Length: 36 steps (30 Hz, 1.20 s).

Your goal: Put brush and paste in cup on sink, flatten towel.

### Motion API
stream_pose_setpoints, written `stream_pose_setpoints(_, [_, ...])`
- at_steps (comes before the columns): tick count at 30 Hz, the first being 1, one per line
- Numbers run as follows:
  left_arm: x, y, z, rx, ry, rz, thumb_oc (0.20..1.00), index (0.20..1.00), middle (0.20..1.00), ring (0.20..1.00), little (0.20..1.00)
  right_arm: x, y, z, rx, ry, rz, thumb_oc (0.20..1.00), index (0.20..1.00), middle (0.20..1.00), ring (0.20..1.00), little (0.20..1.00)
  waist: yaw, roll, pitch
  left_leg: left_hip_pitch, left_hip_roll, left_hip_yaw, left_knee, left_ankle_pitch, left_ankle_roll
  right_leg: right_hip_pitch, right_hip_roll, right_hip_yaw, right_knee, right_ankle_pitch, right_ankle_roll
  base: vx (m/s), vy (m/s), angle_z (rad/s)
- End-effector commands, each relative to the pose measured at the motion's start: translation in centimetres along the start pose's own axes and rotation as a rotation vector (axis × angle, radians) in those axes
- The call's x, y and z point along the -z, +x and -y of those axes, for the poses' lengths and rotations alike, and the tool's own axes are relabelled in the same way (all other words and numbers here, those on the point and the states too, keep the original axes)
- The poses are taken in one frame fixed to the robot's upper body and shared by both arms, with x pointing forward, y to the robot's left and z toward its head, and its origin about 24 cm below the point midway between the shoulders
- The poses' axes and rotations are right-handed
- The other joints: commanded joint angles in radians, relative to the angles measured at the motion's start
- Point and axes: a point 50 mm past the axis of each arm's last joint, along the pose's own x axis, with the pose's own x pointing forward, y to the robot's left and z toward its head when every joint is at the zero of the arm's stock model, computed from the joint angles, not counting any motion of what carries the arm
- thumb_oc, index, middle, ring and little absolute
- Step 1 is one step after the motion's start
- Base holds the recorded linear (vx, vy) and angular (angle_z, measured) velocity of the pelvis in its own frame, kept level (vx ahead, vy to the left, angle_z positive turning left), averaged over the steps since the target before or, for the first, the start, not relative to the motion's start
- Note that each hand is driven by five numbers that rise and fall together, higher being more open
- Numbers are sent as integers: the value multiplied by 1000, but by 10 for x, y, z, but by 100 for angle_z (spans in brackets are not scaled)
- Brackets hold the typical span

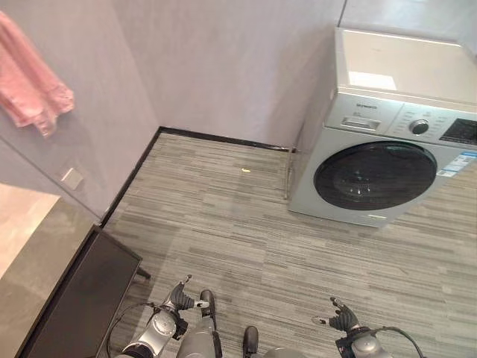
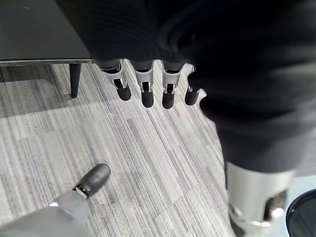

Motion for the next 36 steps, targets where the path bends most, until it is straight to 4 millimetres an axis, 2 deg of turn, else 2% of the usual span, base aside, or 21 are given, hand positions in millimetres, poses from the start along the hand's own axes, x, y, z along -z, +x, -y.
stream_pose_setpoints(1, [-15,5,-19,-66,-1,75,1000,1000,1000,1000,1000,-1,-5,2,4,18,48,1000,1000,1000,1000,1000,20,-15,-38,-36,-27,-13,97,26,36,-27,-182,4,189,2,133,402,283,-40])
stream_pose_setpoints(2, [-11,5,-22,-78,-13,58,1000,1000,1000,1000,1000,1,-5,-3,-2,55,42,1000,1000,1000,1000,1000,21,-30,-48,-32,-49,0,131,-19,56,-27,-209,11,232,7,147,280,220,-17])
stream_pose_setpoints(4, [-12,5,-27,-91,-14,63,1000,1000,1000,1000,1000,-3,-5,-6,-17,52,55,1000,1000,1000,1000,1000,23,-39,-49,-8,-67,9,141,-49,81,-67,-235,13,343,63,164,299,280,-8])
stream_pose_setpoints(5, [-14,6,-33,-105,-18,72,1000,1000,1000,1000,1000,-11,-3,-9,-37,39,81,1000,1000,1000,1000,1000,27,-41,-40,35,-77,23,132,-73,104,-116,-253,9,467,149,177,248,260,-15])
stream_pose_setpoints(6, [-14,6,-35,-110,-21,72,1000,1000,1000,1000,1000,-15,-2,-10,-41,32,93,1000,1000,1000,1000,1000,31,-41,-30,60,-78,31,123,-77,113,-141,-261,-10,525,187,184,190,195,-25])
stream_pose_setpoints(9, [-11,5,-37,-108,-16,68,1000,1000,1000,1000,1000,-22,-2,-12,-51,29,121,1000,1000,1000,1000,1000,30,-33,-20,100,-78,34,107,-86,121,-170,-273,-55,593,213,194,151,121,7])
stream_pose_setpoints(10, [-11,4,-37,-108,-15,65,1000,1000,1000,1000,1000,-25,-2,-12,-56,28,133,1000,1000,1000,1000,1000,21,-30,-17,120,-78,22,95,-82,120,-191,-246,-42,597,197,191,312,111,24])
stream_pose_setpoints(11, [-3,3,-37,-108,-13,40,1000,1000,1000,1000,1000,-28,-3,-13,-62,41,158,1000,1000,1000,1000,1000,14,-24,-19,151,-78,10,79,-68,113,-244,-223,-45,551,167,176,248,70,18])
stream_pose_setpoints(14, [0,2,-34,-102,-16,25,1000,1000,1000,1000,1000,-29,-4,-11,-56,49,169,1000,1000,1000,1000,1000,6,-23,-22,171,-82,1,64,-80,107,-239,-238,-75,474,160,171,246,1,54])
stream_pose_setpoints(15, [4,1,-28,-81,-11,9,1000,1000,1000,1000,1000,-27,-6,-9,-43,71,175,1000,1000,1000,1000,1000,-16,-28,-18,201,-94,-41,66,-96,95,-290,-198,-8,350,172,171,478,-112,44])
stream_pose_setpoints(16, [7,0,-25,-77,-9,-2,1000,1000,1000,1000,1000,-29,-8,-9,-44,55,196,1000,1000,1000,1000,1000,-26,-38,-13,228,-103,-56,62,-110,87,-320,-206,3,251,224,185,485,-132,23])
stream_pose_setpoints(19, [12,-2,-24,-81,-13,-18,1000,1000,1000,1000,1000,-28,-11,-7,-39,85,203,1000,1000,1000,1000,1000,-39,-49,-7,255,-112,-79,63,-126,78,-344,-209,4,183,272,201,237,-83,46])
stream_pose_setpoints(20, [13,-2,-24,-82,-9,-23,1000,1000,1000,1000,1000,-27,-11,-6,-38,92,204,1000,1000,1000,1000,1000,-47,-54,-4,260,-117,-91,71,-135,78,-345,-201,27,180,283,203,294,-116,40])
stream_pose_setpoints(22, [16,-3,-23,-81,-10,-31,1000,1000,1000,1000,1000,-24,-13,-6,-42,90,201,1000,1000,1000,1000,1000,-57,-56,-8,273,-117,-117,78,-154,74,-338,-174,81,187,260,198,183,-91,40])
stream_pose_setpoints(24, [18,-4,-22,-81,-14,-38,1000,1000,1000,1000,1000,-20,-13,-6,-40,94,184,1000,1000,1000,1000,1000,-56,-59,-12,280,-116,-129,83,-161,73,-331,-164,90,195,254,189,118,-62,62])
stream_pose_setpoints(29, [22,-5,-19,-84,-49,-64,1000,1000,1000,1000,1000,-23,-13,-2,-31,95,197,1000,1000,1000,1000,1000,-54,-46,-38,282,-82,-167,129,-166,52,-298,-131,53,210,187,155,266,-214,41])
stream_pose_setpoints(32, [16,-3,-22,-88,-42,-42,1000,1000,1000,1000,1000,-29,-14,5,-23,67,235,1000,1000,1000,1000,1000,-48,-55,-31,229,-59,-178,272,-117,3,-249,-115,27,197,159,123,209,-228,28])
stream_pose_setpoints(33, [13,-2,-24,-93,-37,-32,1000,1000,1000,1000,1000,-29,-14,6,-20,64,238,1000,1000,1000,1000,1000,-45,-63,-25,198,-52,-180,332,-92,-8,-238,-116,21,191,156,115,79,-127,19])
stream_pose_setpoints(34, [13,-2,-24,-93,-37,-32,1000,1000,1000,1000,1000,-29,-14,6,-20,64,239,1000,1000,1000,1000,1000,-47,-63,-26,194,-52,-182,336,-94,-8,-239,-116,19,191,157,115,97,-203,21])
stream_pose_setpoints(35, [3,2,-28,-104,-29,4,1000,1000,1000,1000,1000,-29,-15,12,-7,49,243,1000,1000,1000,1000,1000,-37,-78,-5,120,-43,-175,465,-38,-23,-217,-122,8,180,147,96,51,-128,19])
stream_pose_setpoints(36, [3,2,-29,-105,-29,4,1000,1000,1000,1000,1000,-29,-15,12,-7,50,243,1000,1000,1000,1000,1000,-38,-78,-5,116,-43,-177,471,-40,-24,-218,-122,6,180,147,96,143,-236,33])
